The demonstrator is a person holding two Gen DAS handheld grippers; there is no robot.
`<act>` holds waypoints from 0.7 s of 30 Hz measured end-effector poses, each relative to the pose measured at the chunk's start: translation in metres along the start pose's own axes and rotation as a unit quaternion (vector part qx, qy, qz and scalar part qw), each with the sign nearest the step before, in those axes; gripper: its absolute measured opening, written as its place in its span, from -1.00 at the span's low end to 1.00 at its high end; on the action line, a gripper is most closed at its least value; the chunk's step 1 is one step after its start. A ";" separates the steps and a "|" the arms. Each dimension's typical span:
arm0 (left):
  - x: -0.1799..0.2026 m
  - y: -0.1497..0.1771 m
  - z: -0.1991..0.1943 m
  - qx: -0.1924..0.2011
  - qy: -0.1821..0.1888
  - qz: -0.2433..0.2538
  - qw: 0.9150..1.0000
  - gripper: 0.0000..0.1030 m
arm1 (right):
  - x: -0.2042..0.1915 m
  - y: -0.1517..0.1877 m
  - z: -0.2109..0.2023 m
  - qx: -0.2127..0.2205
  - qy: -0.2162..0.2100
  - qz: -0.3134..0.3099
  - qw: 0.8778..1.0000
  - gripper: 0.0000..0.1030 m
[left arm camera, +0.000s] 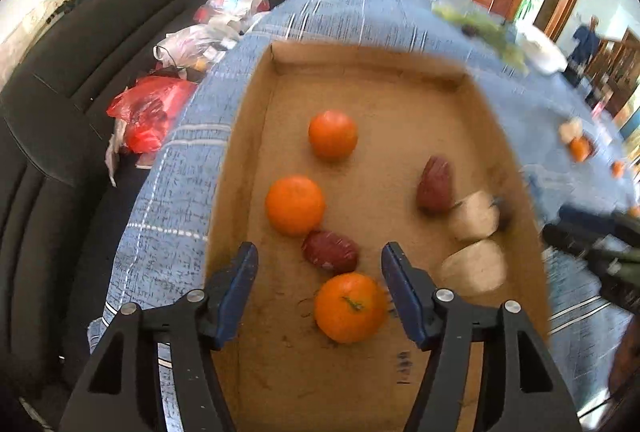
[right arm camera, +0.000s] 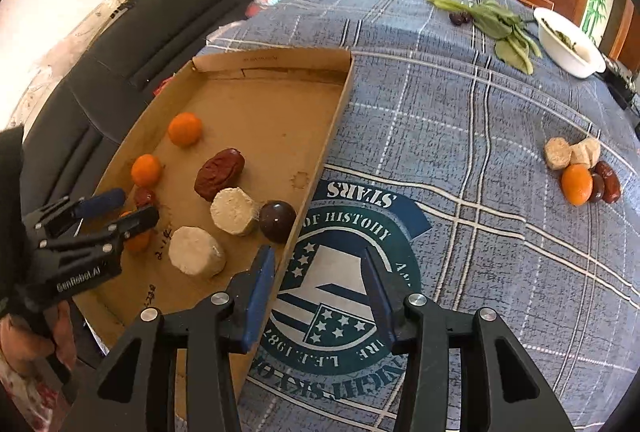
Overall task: Organize fruits
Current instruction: 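Lift both open tools away from the tray toward the fruit cluster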
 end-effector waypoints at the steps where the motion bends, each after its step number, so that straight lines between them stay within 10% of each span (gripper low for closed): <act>1: 0.002 -0.004 -0.006 0.004 0.009 -0.006 1.000 0.25 | 0.001 0.002 -0.003 0.004 -0.001 0.000 1.000 -0.05; 11: 0.106 -0.028 -0.043 0.029 0.097 0.020 0.995 0.25 | 0.070 0.042 -0.027 0.016 0.016 0.079 0.997 -0.05; 21: 0.241 0.000 0.002 -0.046 0.166 0.069 0.983 0.25 | 0.206 0.110 -0.074 0.022 0.095 0.184 0.978 -0.07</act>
Point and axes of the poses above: each gripper's, at about its wrist camera, not at the fingertips, and z roughly the way its jaws point, x to its right, y to its underside, the point moved 2 cm from there along z, roughly the way its jaws point, and after that the axes turned 13 degrees about -z, right-handed, at the moved point
